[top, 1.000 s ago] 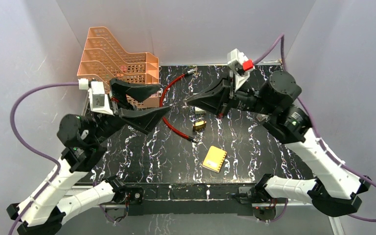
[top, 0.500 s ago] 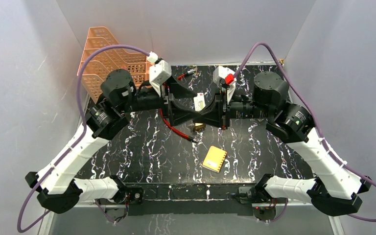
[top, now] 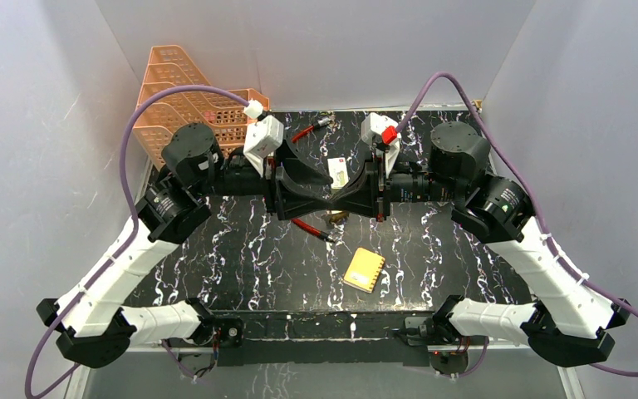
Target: Unlock with the key
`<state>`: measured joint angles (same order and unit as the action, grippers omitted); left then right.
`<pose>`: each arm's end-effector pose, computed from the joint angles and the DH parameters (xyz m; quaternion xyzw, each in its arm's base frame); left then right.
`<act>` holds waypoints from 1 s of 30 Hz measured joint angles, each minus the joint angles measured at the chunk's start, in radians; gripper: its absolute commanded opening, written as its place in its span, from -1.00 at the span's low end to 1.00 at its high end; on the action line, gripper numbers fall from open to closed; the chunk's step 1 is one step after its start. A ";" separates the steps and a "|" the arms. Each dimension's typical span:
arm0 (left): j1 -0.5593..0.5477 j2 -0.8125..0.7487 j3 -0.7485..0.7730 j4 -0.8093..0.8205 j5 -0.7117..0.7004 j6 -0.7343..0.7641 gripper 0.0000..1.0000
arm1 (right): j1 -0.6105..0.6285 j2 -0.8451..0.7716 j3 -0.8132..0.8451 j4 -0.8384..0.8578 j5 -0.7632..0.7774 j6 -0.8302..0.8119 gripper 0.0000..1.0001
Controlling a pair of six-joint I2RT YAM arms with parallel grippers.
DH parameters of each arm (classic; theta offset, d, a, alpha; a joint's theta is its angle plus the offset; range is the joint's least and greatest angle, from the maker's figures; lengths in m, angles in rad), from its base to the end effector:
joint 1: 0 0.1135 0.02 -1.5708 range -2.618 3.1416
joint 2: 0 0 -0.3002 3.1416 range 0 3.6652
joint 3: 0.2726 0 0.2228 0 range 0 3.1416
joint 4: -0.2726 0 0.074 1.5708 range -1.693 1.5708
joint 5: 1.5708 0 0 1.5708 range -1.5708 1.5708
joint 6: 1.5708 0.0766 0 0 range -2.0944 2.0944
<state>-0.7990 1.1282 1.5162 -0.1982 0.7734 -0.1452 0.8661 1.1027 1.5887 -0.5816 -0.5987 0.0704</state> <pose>0.0968 -0.1762 0.5458 0.4648 0.4653 -0.5386 0.5267 0.0856 0.1673 0.5216 -0.4568 0.5751 0.4848 0.4749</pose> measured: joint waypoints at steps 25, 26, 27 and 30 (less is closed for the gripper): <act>0.000 0.010 -0.031 0.041 0.039 -0.029 -0.70 | 0.000 -0.001 0.000 0.005 -0.007 0.000 -1.00; 0.000 0.010 -0.033 0.041 0.040 -0.031 -0.77 | 0.000 -0.002 0.000 0.005 -0.006 0.000 -1.00; 0.000 0.010 -0.036 0.041 0.043 -0.031 -0.85 | 0.000 -0.002 0.000 0.005 -0.006 0.000 -1.00; 0.002 0.009 -0.036 0.045 0.050 -0.030 -1.00 | -0.002 -0.006 0.000 -0.008 -0.004 0.000 -1.00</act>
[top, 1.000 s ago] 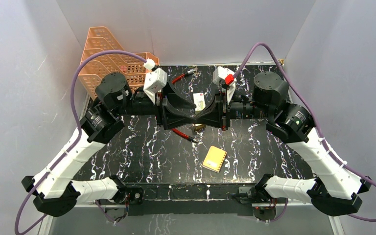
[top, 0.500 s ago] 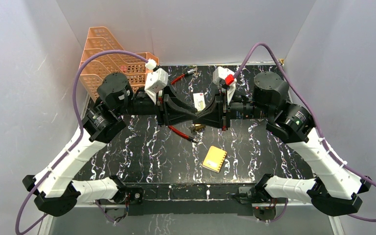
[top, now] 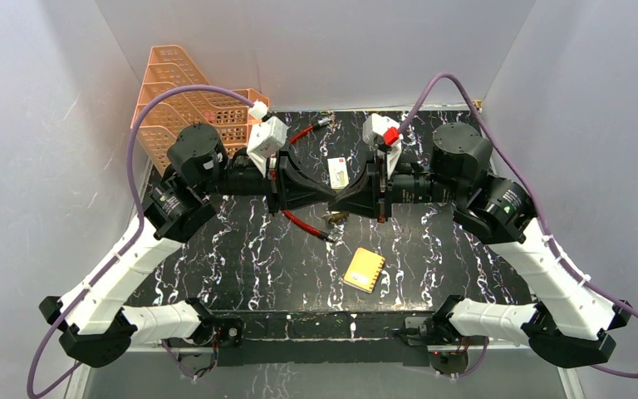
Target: Unlock with the key
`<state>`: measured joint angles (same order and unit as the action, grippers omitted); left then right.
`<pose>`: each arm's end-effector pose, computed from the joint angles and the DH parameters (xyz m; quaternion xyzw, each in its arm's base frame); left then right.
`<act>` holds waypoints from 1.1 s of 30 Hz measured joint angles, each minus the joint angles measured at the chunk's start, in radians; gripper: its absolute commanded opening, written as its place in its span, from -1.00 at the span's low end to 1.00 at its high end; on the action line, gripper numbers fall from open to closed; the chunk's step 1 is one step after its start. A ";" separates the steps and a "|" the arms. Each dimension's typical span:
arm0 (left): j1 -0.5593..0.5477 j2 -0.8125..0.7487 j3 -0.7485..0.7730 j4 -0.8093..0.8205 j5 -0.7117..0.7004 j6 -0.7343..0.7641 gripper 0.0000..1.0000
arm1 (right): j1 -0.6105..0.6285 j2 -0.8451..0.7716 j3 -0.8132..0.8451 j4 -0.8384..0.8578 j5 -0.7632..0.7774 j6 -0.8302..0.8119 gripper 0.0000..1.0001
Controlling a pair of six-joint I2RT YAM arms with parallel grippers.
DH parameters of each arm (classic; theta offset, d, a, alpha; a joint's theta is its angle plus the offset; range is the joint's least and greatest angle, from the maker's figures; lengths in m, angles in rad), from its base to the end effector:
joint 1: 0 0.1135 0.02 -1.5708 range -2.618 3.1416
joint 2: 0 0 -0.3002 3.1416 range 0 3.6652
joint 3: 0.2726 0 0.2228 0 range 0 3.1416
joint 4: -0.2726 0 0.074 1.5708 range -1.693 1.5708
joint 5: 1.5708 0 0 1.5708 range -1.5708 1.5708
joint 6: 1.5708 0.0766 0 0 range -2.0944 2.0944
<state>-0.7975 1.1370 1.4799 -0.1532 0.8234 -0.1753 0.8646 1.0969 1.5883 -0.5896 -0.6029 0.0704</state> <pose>0.0992 -0.1820 0.5383 0.4724 0.4613 -0.5556 0.5054 0.0840 0.1654 0.5213 -0.4575 0.5754 0.4854 0.4733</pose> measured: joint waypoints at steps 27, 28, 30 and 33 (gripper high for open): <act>0.001 -0.125 -0.222 0.296 -0.133 -0.113 -1.00 | 0.002 -0.058 -0.050 0.106 -0.030 0.050 -0.69; 0.001 -0.127 -0.223 0.303 -0.136 -0.113 -1.00 | 0.002 -0.061 -0.050 0.110 -0.029 0.053 -0.68; 0.001 -0.130 -0.224 0.310 -0.145 -0.113 -1.00 | 0.002 -0.064 -0.050 0.115 -0.027 0.054 -0.59; 0.001 -0.141 -0.233 0.305 -0.184 -0.105 -1.00 | 0.002 -0.074 -0.068 0.121 -0.003 0.053 -0.40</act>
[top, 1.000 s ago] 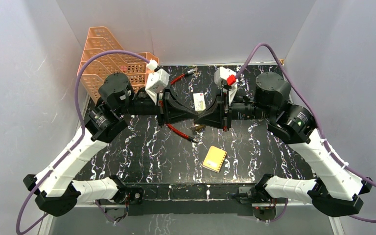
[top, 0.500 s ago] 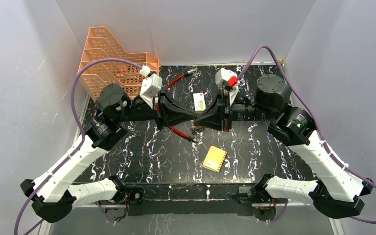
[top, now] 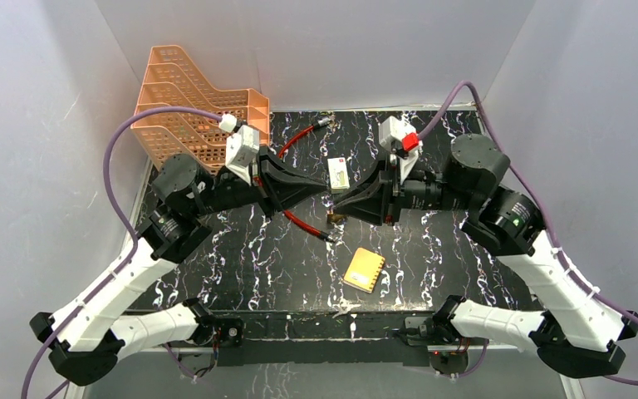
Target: Unlock with the key
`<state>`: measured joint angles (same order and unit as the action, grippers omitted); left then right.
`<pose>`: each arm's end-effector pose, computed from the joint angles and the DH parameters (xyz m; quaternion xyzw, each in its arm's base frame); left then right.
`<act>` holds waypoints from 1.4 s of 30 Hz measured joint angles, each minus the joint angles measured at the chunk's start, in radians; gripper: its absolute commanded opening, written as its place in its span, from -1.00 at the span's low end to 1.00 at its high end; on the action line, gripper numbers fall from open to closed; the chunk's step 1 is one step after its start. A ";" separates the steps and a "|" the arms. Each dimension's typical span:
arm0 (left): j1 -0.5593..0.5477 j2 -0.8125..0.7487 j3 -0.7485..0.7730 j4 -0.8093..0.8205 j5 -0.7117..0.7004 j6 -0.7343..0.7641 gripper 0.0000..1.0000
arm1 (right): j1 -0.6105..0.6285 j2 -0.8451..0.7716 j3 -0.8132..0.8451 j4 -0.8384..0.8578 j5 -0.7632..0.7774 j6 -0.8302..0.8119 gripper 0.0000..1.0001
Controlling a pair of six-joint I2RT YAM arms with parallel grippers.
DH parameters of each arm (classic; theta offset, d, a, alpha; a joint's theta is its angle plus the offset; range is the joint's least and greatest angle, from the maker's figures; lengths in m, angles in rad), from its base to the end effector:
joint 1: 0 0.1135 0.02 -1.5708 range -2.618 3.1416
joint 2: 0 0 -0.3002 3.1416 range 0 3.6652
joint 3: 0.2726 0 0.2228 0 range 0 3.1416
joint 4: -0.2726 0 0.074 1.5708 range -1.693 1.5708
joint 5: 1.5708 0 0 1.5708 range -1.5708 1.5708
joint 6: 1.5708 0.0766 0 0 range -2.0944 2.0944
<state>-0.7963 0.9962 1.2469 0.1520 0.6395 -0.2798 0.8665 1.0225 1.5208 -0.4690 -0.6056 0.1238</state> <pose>0.0893 -0.1567 0.5299 0.3872 0.4391 -0.5547 0.5912 0.0705 0.1504 0.5290 -0.4406 0.5420 0.5082 0.5038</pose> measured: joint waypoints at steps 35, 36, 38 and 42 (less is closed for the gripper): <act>0.000 -0.591 -0.577 -0.460 -0.867 -0.428 0.92 | 0.552 0.262 -0.659 -0.210 0.777 0.724 -0.14; 0.000 -0.592 -0.577 -0.474 -0.878 -0.430 0.92 | 0.552 0.280 -0.657 -0.209 0.791 0.733 -0.15; 0.000 -0.596 -0.577 -0.500 -0.899 -0.436 0.92 | 0.551 0.322 -0.648 -0.209 0.814 0.747 -0.15; 0.000 -0.625 -0.577 -0.533 -0.928 -0.440 0.91 | 0.552 0.387 -0.644 -0.195 0.840 0.764 -0.20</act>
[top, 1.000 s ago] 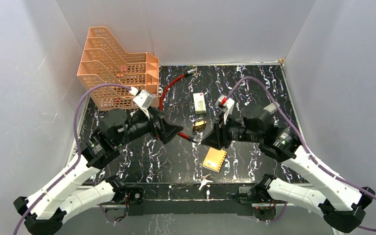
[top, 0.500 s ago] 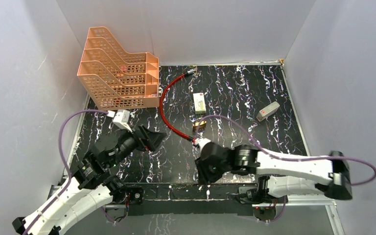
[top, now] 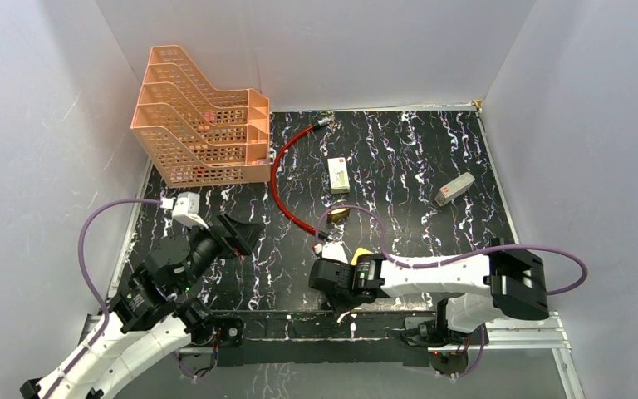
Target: Unlock with the key
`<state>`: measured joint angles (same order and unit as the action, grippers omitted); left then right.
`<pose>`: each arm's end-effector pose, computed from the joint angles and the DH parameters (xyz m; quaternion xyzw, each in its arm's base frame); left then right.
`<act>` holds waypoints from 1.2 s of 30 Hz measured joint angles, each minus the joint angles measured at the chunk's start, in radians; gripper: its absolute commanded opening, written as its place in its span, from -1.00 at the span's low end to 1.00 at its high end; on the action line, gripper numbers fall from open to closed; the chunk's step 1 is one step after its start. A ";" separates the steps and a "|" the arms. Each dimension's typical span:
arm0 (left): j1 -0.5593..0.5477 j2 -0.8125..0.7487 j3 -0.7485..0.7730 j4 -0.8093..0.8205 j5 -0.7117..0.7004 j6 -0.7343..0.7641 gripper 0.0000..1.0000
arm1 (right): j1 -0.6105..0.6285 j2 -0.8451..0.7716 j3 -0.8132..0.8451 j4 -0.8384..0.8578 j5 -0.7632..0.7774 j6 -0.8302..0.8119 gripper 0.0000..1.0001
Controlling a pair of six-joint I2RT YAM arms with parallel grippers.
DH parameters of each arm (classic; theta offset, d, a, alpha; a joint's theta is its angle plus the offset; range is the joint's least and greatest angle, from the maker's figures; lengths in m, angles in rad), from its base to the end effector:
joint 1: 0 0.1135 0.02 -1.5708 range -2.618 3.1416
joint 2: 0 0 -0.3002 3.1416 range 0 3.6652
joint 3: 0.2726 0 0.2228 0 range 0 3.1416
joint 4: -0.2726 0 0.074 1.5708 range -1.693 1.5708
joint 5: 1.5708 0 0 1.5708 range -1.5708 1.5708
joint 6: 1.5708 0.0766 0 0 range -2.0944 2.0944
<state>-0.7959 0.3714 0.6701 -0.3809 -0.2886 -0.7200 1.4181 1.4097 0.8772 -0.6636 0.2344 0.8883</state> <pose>0.0678 -0.0381 0.3308 -0.0697 0.7311 -0.3840 0.5596 0.0543 0.2360 0.2144 -0.2344 0.9474 0.1225 0.1800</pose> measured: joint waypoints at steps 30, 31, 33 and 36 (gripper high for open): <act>0.000 -0.037 0.000 -0.046 -0.037 -0.010 0.91 | -0.023 0.069 -0.057 0.045 0.028 0.018 -0.44; 0.000 -0.037 0.000 -0.046 -0.037 -0.010 0.91 | -0.023 0.068 -0.057 0.047 0.027 0.018 -0.50; 0.000 -0.037 0.000 -0.046 -0.037 -0.012 0.91 | -0.023 0.069 -0.058 0.054 0.024 0.018 -0.67; 0.000 -0.037 0.000 -0.047 -0.037 -0.014 0.91 | -0.023 0.068 -0.058 0.060 0.024 0.018 -0.85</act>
<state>-0.7959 0.3340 0.6701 -0.4274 -0.3256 -0.7338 1.3949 1.4776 0.8196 -0.6037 0.2581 0.9058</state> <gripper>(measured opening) 0.956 0.161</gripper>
